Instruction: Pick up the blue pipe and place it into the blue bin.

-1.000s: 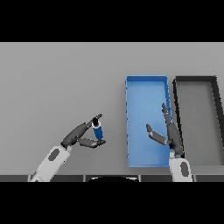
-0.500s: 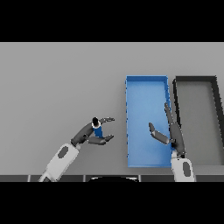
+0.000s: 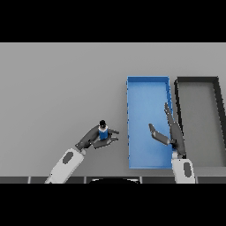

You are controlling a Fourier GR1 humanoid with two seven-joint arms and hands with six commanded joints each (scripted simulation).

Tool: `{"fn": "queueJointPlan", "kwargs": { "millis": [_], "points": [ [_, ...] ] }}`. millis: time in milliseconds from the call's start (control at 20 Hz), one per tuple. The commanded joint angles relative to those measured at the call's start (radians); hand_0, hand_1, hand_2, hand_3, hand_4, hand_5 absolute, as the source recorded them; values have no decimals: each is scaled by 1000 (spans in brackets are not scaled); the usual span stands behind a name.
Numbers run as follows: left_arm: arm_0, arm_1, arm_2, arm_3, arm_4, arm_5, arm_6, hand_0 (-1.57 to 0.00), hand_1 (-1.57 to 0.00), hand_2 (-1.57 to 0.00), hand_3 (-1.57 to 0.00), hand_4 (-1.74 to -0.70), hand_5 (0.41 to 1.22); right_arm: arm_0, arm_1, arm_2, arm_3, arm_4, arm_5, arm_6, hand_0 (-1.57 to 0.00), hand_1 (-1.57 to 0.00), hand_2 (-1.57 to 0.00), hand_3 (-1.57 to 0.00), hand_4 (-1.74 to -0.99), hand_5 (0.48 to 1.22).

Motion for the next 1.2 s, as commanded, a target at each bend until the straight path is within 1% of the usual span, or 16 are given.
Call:
{"fn": "queueJointPlan", "kwargs": {
  "millis": [0,50,150,200,250,300,350,400,450,500,700,800,900,1000,1100,1150],
  "points": [
    [5,-2,2,-6,-7,4,-18,-1408,-1434,-1453,-1448,-1492,1169,3,6,10,0,6,2,2,1,1,1,1,-1220,635],
    [-7,-10,7,-16,-9,7,-7,-1441,-1461,-1476,-1472,-1484,1179,-5,6,4,11,7,-3,15,1,1,1,1,-1217,631],
    [-20,-13,24,-51,-7,11,-13,-1488,-1501,-1510,-1508,-1474,1194,-14,4,-5,24,-9,5,7,1,1,1,1,-1225,630],
    [-22,-18,24,-76,-5,7,-18,-1504,-1515,-1522,-1520,-1471,1200,-3,-1,-5,7,-11,8,-2,1,1,1,1,-1229,633],
    [-29,-23,27,-94,-3,1,-12,-1518,-1526,-1532,-1531,-1469,1204,-3,-1,-4,-3,-6,1,12,1,1,1,1,-1226,636],
    [-41,-31,29,-107,-4,1,4,-1528,-1535,-1540,-1539,-1468,1207,-18,-2,-2,6,8,-6,28,1,1,1,1,-1220,638],
    [-38,-25,32,-133,3,-9,7,-1537,-1542,-1546,-1545,-1467,1210,-24,-2,-1,14,18,-13,30,1,1,1,1,-1213,639],
    [-42,-23,36,-147,12,-23,19,-1544,-1548,-1551,-1550,-1466,1212,-10,-6,3,6,23,-9,18,1,1,1,1,-1204,640],
    [-56,-32,29,-170,8,-29,31,-1549,-1553,-1555,-1554,-1466,1214,-9,-7,4,2,28,-12,21,1,1,1,1,-1194,642],
    [-67,-25,39,-188,22,-45,30,-1554,-1556,-1558,-1558,-1465,1215,-16,-13,-1,13,25,-8,28,1,1,1,1,-1184,643],
    [-91,-47,29,-216,5,-58,105,-1564,-1565,-1566,-1566,-1466,1219,-2,-13,3,3,33,-11,5,1,1,1,1,-1158,643],
    [-94,-55,25,-229,-5,-67,121,-1566,-1567,-1568,-1568,-1467,1220,10,-21,-6,-5,29,-12,-4,1,1,1,1,-1151,643],
    [-79,-56,27,-224,-19,-70,125,-1568,-1569,-1569,-1569,-1466,1220,45,-10,3,-36,51,-36,-13,1,1,1,1,-1141,643],
    [-76,-62,35,-226,-17,-81,120,-1569,-1569,-1570,-1570,-1466,1220,92,9,14,-83,85,-74,-4,1,1,1,1,-1138,643],
    [-75,-69,35,-221,-37,-81,130,-1570,-1570,-1570,-1570,-1466,1220,145,33,29,-141,129,-118,13,1,1,1,1,-1188,643],
    [-71,-77,31,-222,-49,-80,129,-1570,-1570,-1570,-1570,-1466,1220,163,41,35,-157,143,-129,28,1,1,1,1,-1191,642]
  ]
}}
